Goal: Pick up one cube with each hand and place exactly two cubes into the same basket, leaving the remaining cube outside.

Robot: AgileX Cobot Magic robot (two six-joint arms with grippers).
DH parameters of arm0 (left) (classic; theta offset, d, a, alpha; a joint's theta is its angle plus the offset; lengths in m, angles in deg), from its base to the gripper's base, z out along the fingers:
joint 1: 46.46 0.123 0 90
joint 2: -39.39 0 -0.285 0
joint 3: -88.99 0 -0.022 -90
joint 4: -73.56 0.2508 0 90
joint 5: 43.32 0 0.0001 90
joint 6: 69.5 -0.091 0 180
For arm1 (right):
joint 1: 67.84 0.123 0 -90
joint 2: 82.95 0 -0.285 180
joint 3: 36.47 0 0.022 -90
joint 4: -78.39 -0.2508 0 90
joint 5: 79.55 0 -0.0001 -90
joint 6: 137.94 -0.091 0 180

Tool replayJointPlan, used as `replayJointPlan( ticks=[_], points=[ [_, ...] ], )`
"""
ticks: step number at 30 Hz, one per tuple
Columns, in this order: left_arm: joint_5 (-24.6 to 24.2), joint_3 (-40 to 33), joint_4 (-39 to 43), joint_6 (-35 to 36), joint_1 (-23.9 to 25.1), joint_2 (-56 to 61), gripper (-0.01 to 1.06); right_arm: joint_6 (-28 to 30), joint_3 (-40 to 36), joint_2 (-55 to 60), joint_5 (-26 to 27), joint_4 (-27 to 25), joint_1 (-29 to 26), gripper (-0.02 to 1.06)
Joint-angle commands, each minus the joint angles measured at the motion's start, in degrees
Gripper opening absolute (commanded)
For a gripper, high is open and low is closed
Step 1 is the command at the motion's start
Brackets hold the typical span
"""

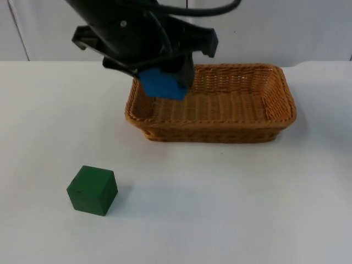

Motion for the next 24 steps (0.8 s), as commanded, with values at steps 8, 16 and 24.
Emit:
replayJointPlan(
  ticks=[8, 16, 24],
  points=[
    [-0.12, 0.09, -0.7, -0.03, -0.35, 0.81, 0.0, 0.29, 0.14, -0.96, -0.2, -1.25, 0.34, 0.0],
    [-0.12, 0.09, -0.7, -0.03, -0.35, 0.7, 0.0, 0.29, 0.14, -0.96, -0.09, -2.96, 0.34, 0.0],
    [0.31, 0.09, -0.48, -2.11, -0.22, 0.6, 0.0, 0.54, 0.14, -0.96, 0.4, -6.17, 1.37, 0.0]
  ],
)
